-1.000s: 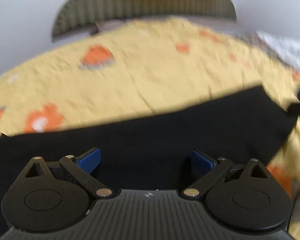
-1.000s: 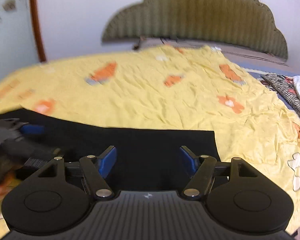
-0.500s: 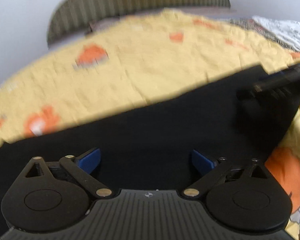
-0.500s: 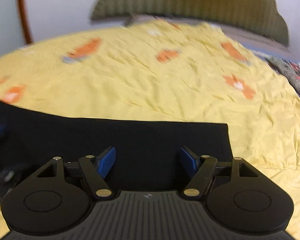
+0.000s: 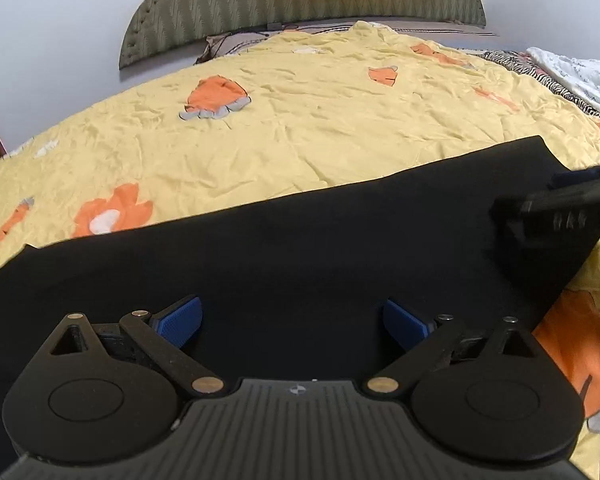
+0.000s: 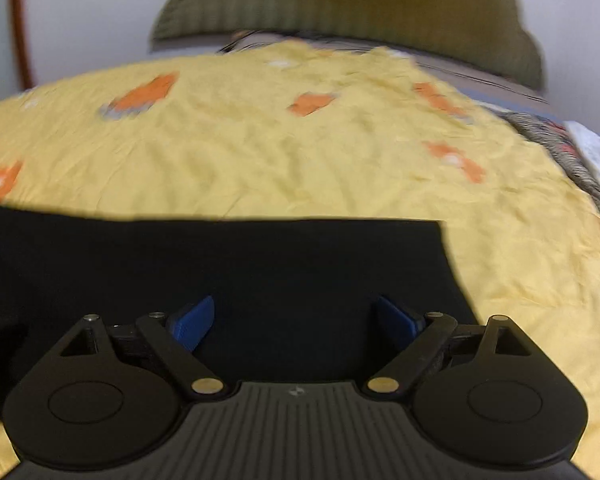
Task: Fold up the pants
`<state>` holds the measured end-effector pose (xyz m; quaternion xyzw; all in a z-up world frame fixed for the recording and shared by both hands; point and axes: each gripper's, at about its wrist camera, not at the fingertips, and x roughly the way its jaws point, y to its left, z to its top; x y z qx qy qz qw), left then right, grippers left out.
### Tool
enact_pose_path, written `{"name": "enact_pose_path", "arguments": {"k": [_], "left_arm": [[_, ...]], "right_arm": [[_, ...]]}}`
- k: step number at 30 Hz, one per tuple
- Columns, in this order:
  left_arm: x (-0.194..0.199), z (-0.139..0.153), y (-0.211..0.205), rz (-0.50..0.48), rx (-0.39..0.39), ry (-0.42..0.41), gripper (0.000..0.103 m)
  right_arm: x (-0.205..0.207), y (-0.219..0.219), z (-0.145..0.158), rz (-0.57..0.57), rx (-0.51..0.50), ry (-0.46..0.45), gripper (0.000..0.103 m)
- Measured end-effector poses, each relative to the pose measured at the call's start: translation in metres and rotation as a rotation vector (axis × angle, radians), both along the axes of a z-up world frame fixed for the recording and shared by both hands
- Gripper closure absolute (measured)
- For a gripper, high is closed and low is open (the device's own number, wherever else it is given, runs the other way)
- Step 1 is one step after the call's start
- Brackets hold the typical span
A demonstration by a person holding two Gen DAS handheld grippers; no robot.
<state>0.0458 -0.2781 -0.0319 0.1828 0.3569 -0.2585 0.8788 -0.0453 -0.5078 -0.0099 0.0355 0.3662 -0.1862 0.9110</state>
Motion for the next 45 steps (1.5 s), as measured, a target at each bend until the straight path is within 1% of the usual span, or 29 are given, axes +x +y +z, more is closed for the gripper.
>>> {"name": "enact_pose_path", "arguments": {"k": [2, 5, 6, 8, 10, 13, 15, 18, 20, 22, 24, 26, 28, 29, 30, 31, 32, 33, 34, 36, 38, 39, 40, 42, 45], "left_arm": [[-0.001, 0.004, 0.004, 0.007, 0.016, -0.030, 0.004], [-0.004, 0.017, 0.026, 0.052, 0.028, -0.084, 0.004], [-0.005, 0.022, 0.039, 0.076, 0.024, -0.101, 0.004], [-0.005, 0.035, 0.073, 0.147, 0.019, -0.129, 0.004], [-0.005, 0.047, 0.116, 0.238, 0.022, -0.163, 0.002], [-0.001, 0.059, 0.186, 0.406, 0.071, -0.198, 0.002], [0.001, 0.065, 0.235, 0.518, 0.106, -0.217, 0.003], [0.002, 0.074, 0.314, 0.704, 0.142, -0.242, 0.003], [0.001, 0.079, 0.365, 0.808, 0.165, -0.256, 0.003], [0.000, 0.081, 0.412, 0.910, 0.192, -0.270, 0.003], [0.002, 0.085, 0.451, 0.989, 0.218, -0.278, 0.003], [0.002, 0.089, 0.480, 1.047, 0.234, -0.273, 0.003], [-0.001, 0.093, 0.503, 1.076, 0.207, -0.261, 0.003], [-0.003, 0.094, 0.511, 1.079, 0.183, -0.252, 0.003], [-0.005, 0.095, 0.517, 1.075, 0.156, -0.242, 0.003], [-0.007, 0.095, 0.521, 1.060, 0.112, -0.226, 0.003], [-0.008, 0.094, 0.522, 1.045, 0.077, -0.210, 0.003], [-0.008, 0.093, 0.523, 1.034, 0.051, -0.198, 0.003], [-0.009, 0.091, 0.523, 1.028, 0.040, -0.193, 0.003], [-0.012, 0.087, 0.521, 1.019, 0.046, -0.195, 0.003], [-0.010, 0.080, 0.518, 1.007, 0.059, -0.195, 0.003], [-0.008, 0.077, 0.517, 1.002, 0.064, -0.196, 0.003], [-0.008, 0.078, 0.515, 0.996, 0.069, -0.198, 0.003], [-0.005, 0.075, 0.514, 0.991, 0.071, -0.205, 0.003], [0.000, 0.075, 0.508, 0.981, 0.063, -0.202, 0.003]], "right_arm": [[0.000, 0.004, 0.011, 0.018, -0.028, -0.053, 0.014], [-0.010, 0.037, 0.030, 0.086, -0.059, -0.111, 0.014], [-0.012, 0.053, 0.037, 0.121, -0.080, -0.126, 0.014], [-0.013, 0.091, 0.049, 0.211, -0.127, -0.166, 0.013], [-0.007, 0.126, 0.059, 0.327, -0.148, -0.209, 0.013], [-0.001, 0.192, 0.066, 0.534, -0.163, -0.254, 0.013], [0.007, 0.238, 0.063, 0.667, -0.183, -0.268, 0.013], [0.020, 0.309, 0.049, 0.845, -0.210, -0.272, 0.013], [0.029, 0.355, 0.038, 0.930, -0.251, -0.261, 0.013], [0.035, 0.400, 0.027, 1.024, -0.296, -0.268, 0.014], [0.039, 0.446, 0.015, 1.103, -0.379, -0.277, 0.014], [0.039, 0.485, 0.002, 1.150, -0.486, -0.297, 0.014], [0.040, 0.516, -0.010, 1.201, -0.568, -0.297, 0.014], [0.039, 0.530, -0.015, 1.231, -0.582, -0.290, 0.015], [0.039, 0.542, -0.020, 1.258, -0.587, -0.282, 0.018], [0.043, 0.551, -0.025, 1.271, -0.597, -0.269, 0.031], [0.047, 0.559, -0.030, 1.275, -0.618, -0.251, 0.041], [0.051, 0.567, -0.036, 1.271, -0.638, -0.240, 0.058], [0.056, 0.572, -0.040, 1.264, -0.652, -0.236, 0.068], [0.066, 0.577, -0.043, 1.274, -0.652, -0.211, 0.070], [0.066, 0.578, -0.042, 1.287, -0.660, -0.204, 0.077], [0.063, 0.577, -0.041, 1.288, -0.662, -0.211, 0.085], [0.062, 0.576, -0.040, 1.282, -0.657, -0.223, 0.090], [0.068, 0.579, -0.037, 1.271, -0.632, -0.228, 0.091], [0.076, 0.584, -0.033, 1.265, -0.603, -0.207, 0.092]]}}
